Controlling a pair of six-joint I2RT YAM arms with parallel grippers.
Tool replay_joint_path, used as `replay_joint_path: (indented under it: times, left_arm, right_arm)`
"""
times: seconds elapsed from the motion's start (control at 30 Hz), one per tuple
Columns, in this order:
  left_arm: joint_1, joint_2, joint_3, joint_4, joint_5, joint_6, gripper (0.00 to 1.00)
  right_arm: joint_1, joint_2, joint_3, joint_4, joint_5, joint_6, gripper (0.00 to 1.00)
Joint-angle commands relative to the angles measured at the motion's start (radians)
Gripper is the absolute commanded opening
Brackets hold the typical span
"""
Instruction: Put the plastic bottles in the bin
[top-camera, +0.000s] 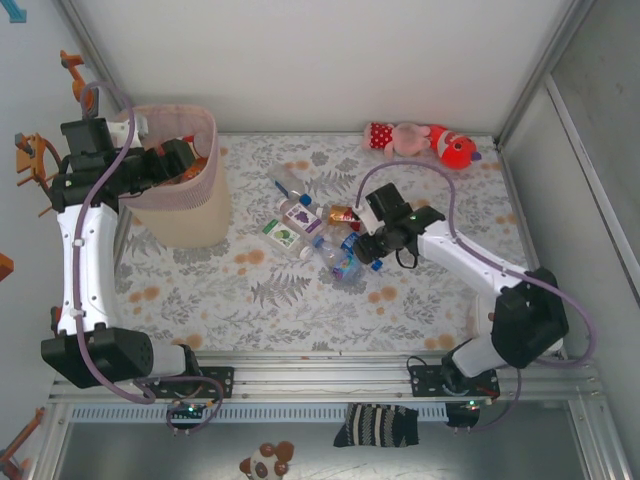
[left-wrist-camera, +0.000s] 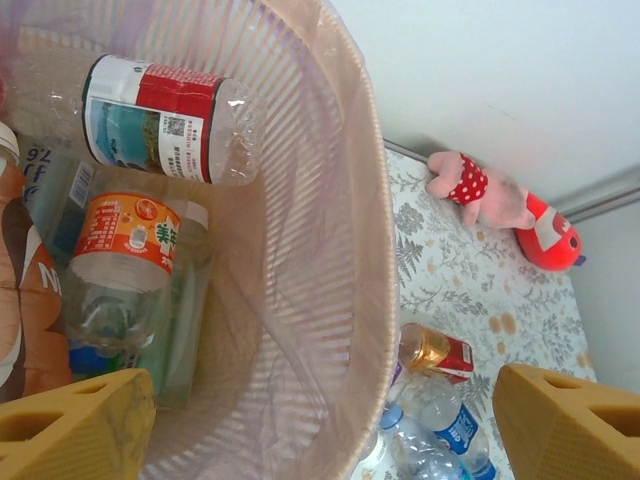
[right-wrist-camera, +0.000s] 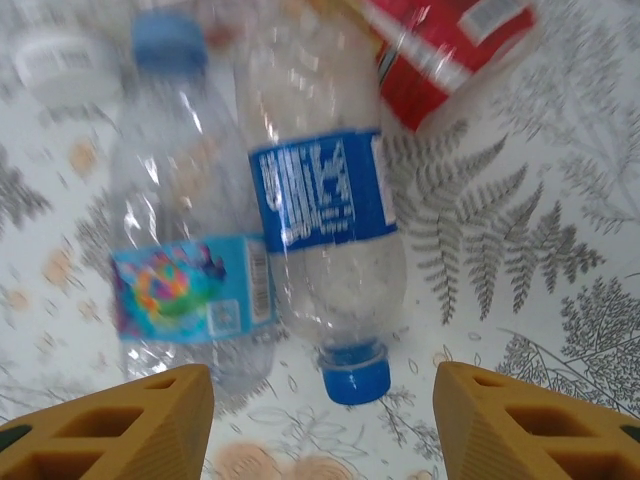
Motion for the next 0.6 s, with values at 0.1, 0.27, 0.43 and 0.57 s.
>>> replay_joint_path:
  times: [0.1,0.27,0.43,0.57]
  left_arm:
    - [0.005,-0.041,-0.016,0.015,0.027,-0.01,0.87]
    - [0.005,-0.051,-0.024,0.013,0.025,-0.01,0.87]
    - [0.005,-0.055,-0.027,0.01,0.024,-0.009,0.87]
    - [0.005,-0.055,-0.024,0.007,0.024,-0.006,0.87]
  right_arm:
    - [-0.013,0.089,-0.036,-0.057,0.053,-0.22,0.56]
    - [-0.033,0.152,-0.038,-0.021,0.075,-0.228,0.54]
    - [-0.044,0.199,-0.049,0.036,0.057,-0.221,0.53]
    - [-0.047,0.24,-0.054,0.04,0.05,-0.221,0.51]
